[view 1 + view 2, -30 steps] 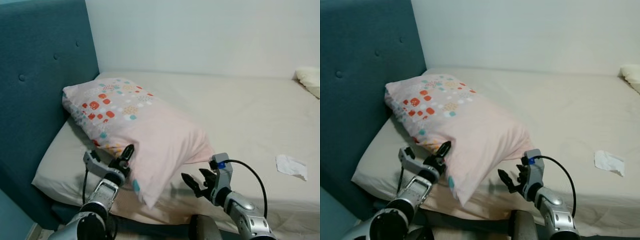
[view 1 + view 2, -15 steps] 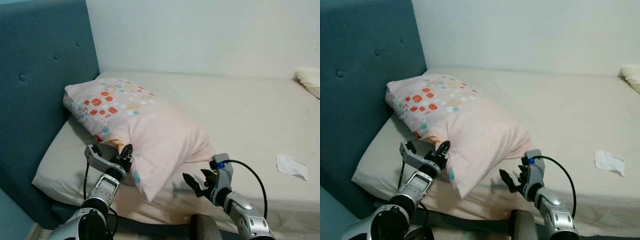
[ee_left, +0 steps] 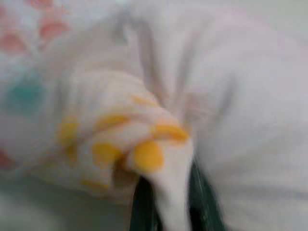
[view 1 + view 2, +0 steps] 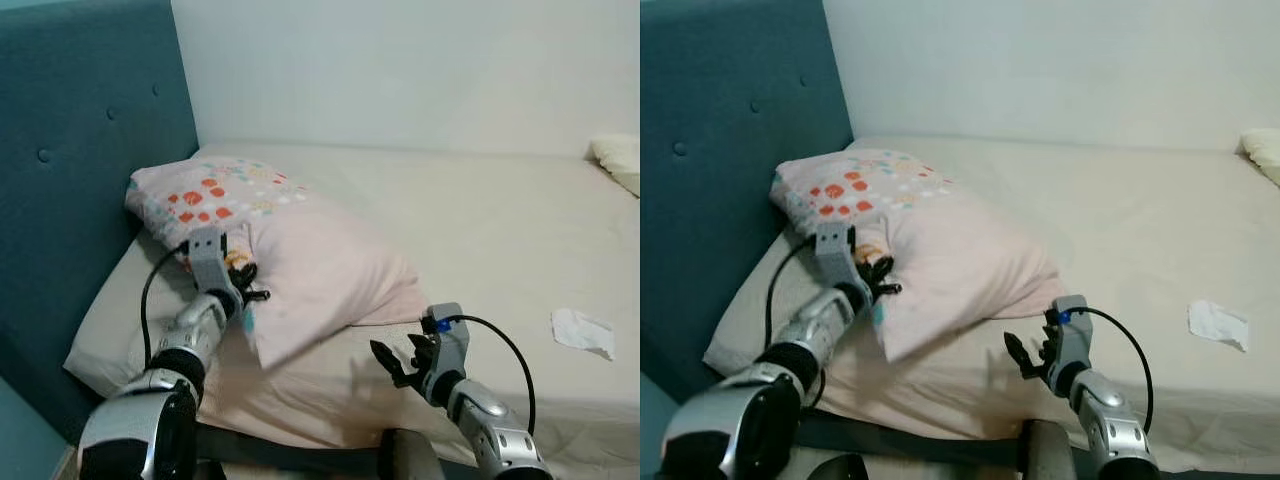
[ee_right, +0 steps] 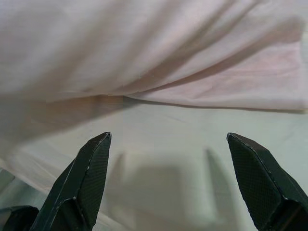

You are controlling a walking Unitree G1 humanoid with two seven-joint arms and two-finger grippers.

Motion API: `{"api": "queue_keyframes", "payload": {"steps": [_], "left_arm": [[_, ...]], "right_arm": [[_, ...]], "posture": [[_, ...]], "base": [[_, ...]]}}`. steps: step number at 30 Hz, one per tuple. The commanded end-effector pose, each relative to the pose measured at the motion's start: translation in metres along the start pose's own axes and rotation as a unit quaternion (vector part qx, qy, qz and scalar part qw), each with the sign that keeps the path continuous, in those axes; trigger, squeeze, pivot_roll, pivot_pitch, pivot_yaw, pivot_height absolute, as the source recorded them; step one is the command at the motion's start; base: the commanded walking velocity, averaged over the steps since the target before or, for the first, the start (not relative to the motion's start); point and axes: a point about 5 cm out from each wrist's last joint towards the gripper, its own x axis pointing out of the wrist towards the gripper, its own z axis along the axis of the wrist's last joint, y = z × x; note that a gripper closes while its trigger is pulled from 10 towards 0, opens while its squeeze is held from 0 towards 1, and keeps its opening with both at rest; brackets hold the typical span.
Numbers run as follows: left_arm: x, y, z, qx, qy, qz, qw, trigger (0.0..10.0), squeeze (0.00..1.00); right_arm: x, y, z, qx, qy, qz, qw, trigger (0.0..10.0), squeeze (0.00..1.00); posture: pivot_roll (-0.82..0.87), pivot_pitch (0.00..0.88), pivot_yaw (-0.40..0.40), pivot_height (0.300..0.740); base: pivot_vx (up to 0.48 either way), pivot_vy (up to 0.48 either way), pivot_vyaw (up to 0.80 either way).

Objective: Clean up the room

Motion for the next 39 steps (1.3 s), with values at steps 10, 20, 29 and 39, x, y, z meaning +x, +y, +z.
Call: {"api": "queue_keyframes", "payload": {"steps": [10,20,29,39], "left_arm": [[0.003,0.045,0.089,0.309,-0.055,0.135,0.940,0.0,0.00],[-0.014,0.088,0.087,0.480,0.019,0.223,0.848,0.0,0.00],[-0.019,0.097,0.088,0.571,0.028,0.246,0.783,0.0,0.00],[-0.026,0.111,0.104,0.655,0.043,0.273,0.703,0.0,0.00]], "right_arm": [[-0.002,-0.006,0.000,0.010,-0.014,-0.027,0.999,10.0,0.00],[-0.003,-0.009,0.002,0.006,-0.018,-0.035,0.999,10.0,0.00],[-0.004,-0.011,0.004,0.002,-0.020,-0.039,0.999,10.0,0.00],[-0.010,-0.012,0.001,0.001,-0.021,-0.046,0.999,10.0,0.00]], "posture": [[-0.04,0.000,0.022,0.346],[-0.05,0.000,0.025,0.346],[-0.07,0.000,0.026,0.346],[-0.08,0.000,0.035,0.346]], "base": [[0.000,0.000,0.00],[0.000,0.000,0.00],[0.000,0.000,0.00],[0.000,0.000,0.00]]}}
